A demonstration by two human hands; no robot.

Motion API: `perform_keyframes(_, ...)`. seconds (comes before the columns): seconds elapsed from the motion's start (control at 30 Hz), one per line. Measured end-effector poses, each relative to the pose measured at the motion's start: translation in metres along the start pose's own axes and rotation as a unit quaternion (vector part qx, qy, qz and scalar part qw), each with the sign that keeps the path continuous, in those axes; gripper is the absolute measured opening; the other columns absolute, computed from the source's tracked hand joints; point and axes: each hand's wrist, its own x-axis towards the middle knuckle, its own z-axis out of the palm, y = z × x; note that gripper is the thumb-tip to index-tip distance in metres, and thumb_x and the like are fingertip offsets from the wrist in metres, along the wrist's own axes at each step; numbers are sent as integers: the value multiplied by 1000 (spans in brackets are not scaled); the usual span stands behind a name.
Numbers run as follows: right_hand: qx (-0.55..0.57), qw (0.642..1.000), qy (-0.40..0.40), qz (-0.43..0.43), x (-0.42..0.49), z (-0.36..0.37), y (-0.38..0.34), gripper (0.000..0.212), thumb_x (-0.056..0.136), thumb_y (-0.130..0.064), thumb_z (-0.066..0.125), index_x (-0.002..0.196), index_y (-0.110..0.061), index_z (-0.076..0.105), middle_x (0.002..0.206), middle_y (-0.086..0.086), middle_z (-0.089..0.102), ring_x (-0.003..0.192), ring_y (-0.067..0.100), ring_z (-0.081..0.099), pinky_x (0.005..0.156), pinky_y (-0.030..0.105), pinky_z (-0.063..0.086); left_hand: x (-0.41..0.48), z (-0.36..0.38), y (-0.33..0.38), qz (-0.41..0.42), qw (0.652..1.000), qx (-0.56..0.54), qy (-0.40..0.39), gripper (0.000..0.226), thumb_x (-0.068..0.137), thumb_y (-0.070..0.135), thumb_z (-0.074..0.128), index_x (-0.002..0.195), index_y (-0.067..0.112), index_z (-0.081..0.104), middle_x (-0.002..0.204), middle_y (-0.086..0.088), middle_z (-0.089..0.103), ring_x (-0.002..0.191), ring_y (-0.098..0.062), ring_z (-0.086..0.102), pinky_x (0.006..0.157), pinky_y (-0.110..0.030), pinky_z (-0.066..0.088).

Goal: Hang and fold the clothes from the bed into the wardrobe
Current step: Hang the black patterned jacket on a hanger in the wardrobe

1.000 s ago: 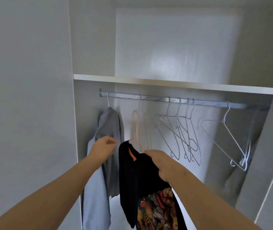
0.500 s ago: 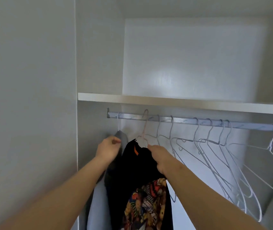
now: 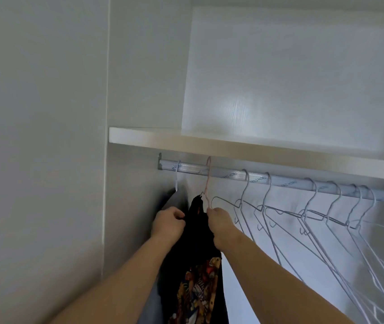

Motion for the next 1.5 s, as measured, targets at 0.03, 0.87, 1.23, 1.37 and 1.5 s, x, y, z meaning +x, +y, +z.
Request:
perform_keyframes(0.03,10,1000,2,28,2,3,8,31,98,-12,37,69,-7,45,65,7,43,55,16,41,43,21,33,0,3,-2,-4,1000,0,-5,22,80,3,60,97,12,68,106,-8,67,98,-23,62,80,-23,45)
perform_keyframes(0.87,87,995,-36,22,-89,-50,58,26,95,-12,42,70,-15,42,62,3,43,50,12,38,49,23,40,-122,2,33,35,991,-130,20,19,90,14,52,85,30,61,81,13,58,75,-5,55,62,-16,42)
perform_keyframes(1.23,102,978,53,174,-235,-205,173,10,94,-13,46,86,-14,52,76,5,53,60,17,48,54,23,42,-330,104,36,-127,972,-123,-157,15,94,18,49,84,27,55,89,3,60,69,-7,56,56,-18,41)
perform_keyframes(1.37,113,957,117,239,-291,-258,219,13,94,-13,47,83,-14,54,72,6,54,58,16,48,53,23,43,-397,144,38,-158,948,-116,-251,15,91,16,51,81,25,58,80,4,62,65,-7,58,60,-19,45)
perform_keyframes(1.5,139,923,228,278,-335,-310,242,13,94,-13,48,84,-11,55,73,9,53,61,18,49,51,23,43,-451,182,55,-154,912,-113,-364,10,91,16,52,86,20,60,81,1,62,65,-10,57,57,-19,43)
